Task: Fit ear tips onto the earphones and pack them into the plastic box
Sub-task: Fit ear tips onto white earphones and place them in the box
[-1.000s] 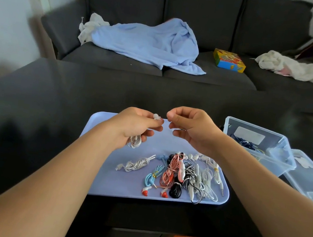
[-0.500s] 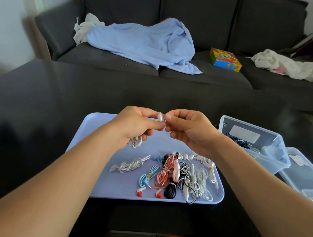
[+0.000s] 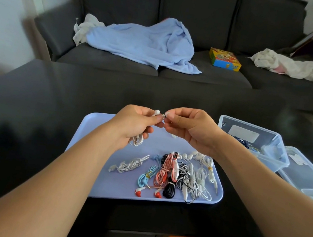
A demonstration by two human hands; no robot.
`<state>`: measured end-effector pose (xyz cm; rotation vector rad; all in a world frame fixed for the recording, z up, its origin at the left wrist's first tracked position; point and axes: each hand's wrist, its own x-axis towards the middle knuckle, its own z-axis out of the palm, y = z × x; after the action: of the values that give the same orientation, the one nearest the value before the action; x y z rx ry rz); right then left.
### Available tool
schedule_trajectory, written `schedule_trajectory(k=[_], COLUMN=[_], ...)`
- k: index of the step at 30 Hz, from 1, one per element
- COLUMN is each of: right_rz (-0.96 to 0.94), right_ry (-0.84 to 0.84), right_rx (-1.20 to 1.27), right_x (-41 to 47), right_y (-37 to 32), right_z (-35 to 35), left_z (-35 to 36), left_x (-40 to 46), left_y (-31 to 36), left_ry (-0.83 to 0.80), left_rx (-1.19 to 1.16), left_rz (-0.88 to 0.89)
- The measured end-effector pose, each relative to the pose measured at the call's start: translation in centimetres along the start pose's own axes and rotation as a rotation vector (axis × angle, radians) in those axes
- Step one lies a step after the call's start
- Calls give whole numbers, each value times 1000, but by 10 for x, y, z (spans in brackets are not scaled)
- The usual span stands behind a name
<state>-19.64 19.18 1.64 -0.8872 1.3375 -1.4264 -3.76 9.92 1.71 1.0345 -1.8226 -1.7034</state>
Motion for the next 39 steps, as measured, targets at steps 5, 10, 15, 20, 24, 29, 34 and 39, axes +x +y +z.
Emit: schedule_trajectory(k=[5, 10, 15, 20, 24, 29, 34, 39], right_rz=[-1, 2, -50, -133, -172, -175, -108, 18], right_ry=[-1, -29, 8, 104, 138, 162, 171, 153], right_rx=[-81, -56, -106, -220, -285, -299, -218, -119], right_x=[1, 0, 0, 1, 0, -1, -2, -4], right_y=[3, 2, 3, 3, 2, -1, -3, -5], right_z=[-6, -6, -2, 0, 3, 5, 6, 3], left_z=[-2, -1, -1, 0, 0, 2, 3, 5], left_x=[0, 1, 1, 0, 1, 2, 3, 1], left_y=[-1, -2, -1, -2, -2, -3, -5, -4], left_ry=[39, 53, 30, 31, 35, 45, 61, 70], left_rx=[6, 18, 26, 20, 11, 8, 32, 62], left_rz=[32, 40, 42, 41, 42, 49, 112, 150])
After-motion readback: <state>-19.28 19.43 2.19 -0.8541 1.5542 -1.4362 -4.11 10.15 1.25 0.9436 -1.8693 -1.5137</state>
